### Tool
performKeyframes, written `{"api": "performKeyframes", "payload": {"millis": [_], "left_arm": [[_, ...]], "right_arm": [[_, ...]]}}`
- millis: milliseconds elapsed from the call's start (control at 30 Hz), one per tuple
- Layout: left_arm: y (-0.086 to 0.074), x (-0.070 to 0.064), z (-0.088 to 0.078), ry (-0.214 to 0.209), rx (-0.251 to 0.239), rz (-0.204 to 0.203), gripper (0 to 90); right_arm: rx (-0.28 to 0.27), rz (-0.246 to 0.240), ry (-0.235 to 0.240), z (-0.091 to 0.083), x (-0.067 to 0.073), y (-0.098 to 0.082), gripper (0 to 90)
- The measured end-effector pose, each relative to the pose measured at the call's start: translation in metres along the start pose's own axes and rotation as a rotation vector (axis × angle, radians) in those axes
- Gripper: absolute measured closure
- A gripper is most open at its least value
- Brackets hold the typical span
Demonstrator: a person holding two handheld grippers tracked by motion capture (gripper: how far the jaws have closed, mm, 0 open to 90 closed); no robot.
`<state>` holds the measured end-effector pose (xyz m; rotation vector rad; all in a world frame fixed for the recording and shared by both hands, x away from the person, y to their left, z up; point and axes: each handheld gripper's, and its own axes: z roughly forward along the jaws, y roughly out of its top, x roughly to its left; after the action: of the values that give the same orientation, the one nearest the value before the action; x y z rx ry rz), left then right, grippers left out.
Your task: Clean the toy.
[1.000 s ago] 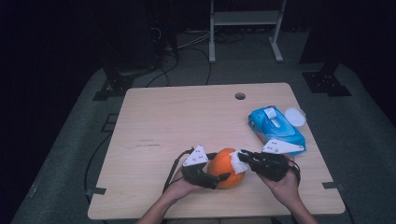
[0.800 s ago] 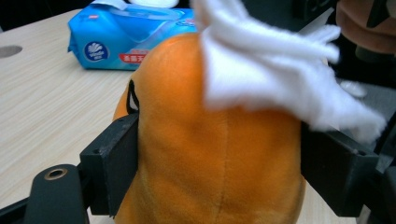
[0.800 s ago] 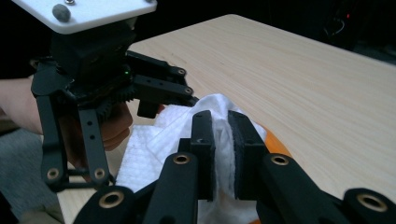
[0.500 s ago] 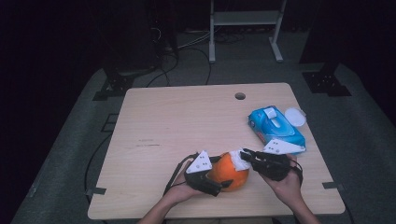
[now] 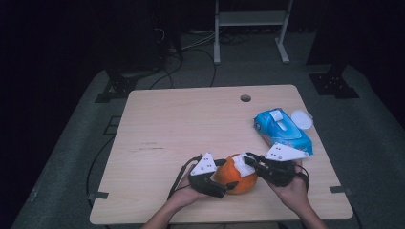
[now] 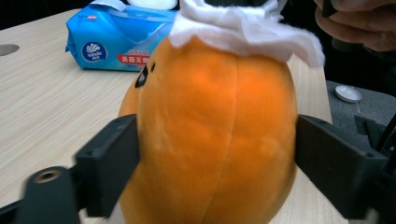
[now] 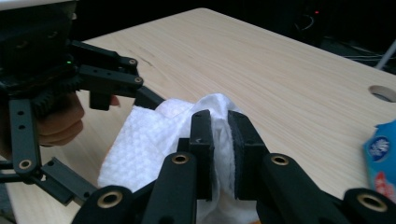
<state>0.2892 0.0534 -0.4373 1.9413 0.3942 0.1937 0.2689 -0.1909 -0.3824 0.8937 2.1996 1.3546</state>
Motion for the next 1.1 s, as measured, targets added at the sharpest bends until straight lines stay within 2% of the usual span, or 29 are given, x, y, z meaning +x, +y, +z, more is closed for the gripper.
{"api": "performKeyframes", "payload": {"millis": [100, 167, 200, 233, 300, 333, 367, 433, 467, 500, 533, 600, 633, 700, 767, 867, 1000, 1033, 1100], "left_arm": [[0.0, -0.002, 0.002, 0.004, 0.012, 0.005, 23.7], [0.0, -0.005, 0.003, 0.003, 0.026, 0.026, 25.2], [0.0, -0.005, 0.003, 0.003, 0.026, 0.026, 25.5], [0.0, -0.008, 0.004, 0.002, 0.036, 0.059, 25.7], [0.0, -0.012, 0.006, 0.002, 0.043, 0.09, 26.5], [0.0, -0.012, 0.006, 0.002, 0.043, 0.09, 26.6], [-0.001, -0.016, 0.008, 0.006, 0.051, 0.134, 26.7], [-0.001, -0.019, 0.01, 0.001, 0.053, 0.163, 27.0], [-0.001, -0.019, 0.01, 0.001, 0.053, 0.163, 27.0], [-0.002, -0.021, 0.011, -0.001, 0.052, 0.178, 27.0], [-0.002, -0.021, 0.011, -0.004, 0.052, 0.191, 26.9], [-0.002, -0.022, 0.012, -0.009, 0.046, 0.193, 26.8], [-0.002, -0.022, 0.012, -0.013, 0.043, 0.19, 26.4], [-0.002, -0.024, 0.014, -0.024, 0.049, 0.2, 24.6], [-0.003, -0.027, 0.015, -0.029, 0.059, 0.229, 24.0], [-0.004, -0.027, 0.014, -0.028, 0.058, 0.226, 24.1], [-0.003, -0.024, 0.013, -0.01, 0.048, 0.207, 25.5], [-0.003, -0.021, 0.012, -0.007, 0.041, 0.192, 25.6], [-0.005, -0.017, 0.01, -0.011, 0.03, 0.167, 25.6]], "right_arm": [[0.003, 0.0, 0.002, 0.0, 0.002, 0.001, 80.5], [-0.002, -0.006, 0.035, 0.002, 0.012, 0.002, 80.6], [-0.002, -0.006, 0.035, 0.002, 0.012, 0.002, 80.6], [-0.001, -0.027, 0.07, 0.005, 0.021, 0.003, 80.4], [0.009, -0.025, 0.086, 0.006, 0.025, 0.004, 80.2], [0.011, -0.023, 0.093, 0.007, 0.025, 0.004, 80.2], [0.015, -0.019, 0.094, 0.007, 0.023, 0.004, 80.2], [0.016, 0.014, 0.092, 0.007, 0.014, 0.003, 80.2], [0.016, 0.014, 0.092, 0.007, 0.014, 0.003, 80.2], [0.021, 0.037, 0.07, 0.006, 0.001, 0.001, 80.1], [0.027, 0.045, 0.051, 0.005, -0.003, -0.001, 80.1], [0.032, 0.051, 0.033, 0.003, -0.011, -0.003, 80.1], [0.038, 0.073, 0.032, 0.001, -0.014, -0.005, 80.1], [0.041, 0.09, 0.054, 0.001, -0.014, -0.005, 80.3], [0.056, 0.065, 0.066, 0.003, -0.005, -0.003, 80.2], [0.069, 0.033, 0.071, 0.007, 0.001, -0.001, 80.0], [0.071, 0.056, 0.065, 0.005, -0.008, -0.003, 80.0], [0.068, 0.079, 0.061, 0.003, -0.015, -0.005, 80.0], [0.069, 0.083, 0.049, 0.001, -0.021, -0.008, 79.9]]}}
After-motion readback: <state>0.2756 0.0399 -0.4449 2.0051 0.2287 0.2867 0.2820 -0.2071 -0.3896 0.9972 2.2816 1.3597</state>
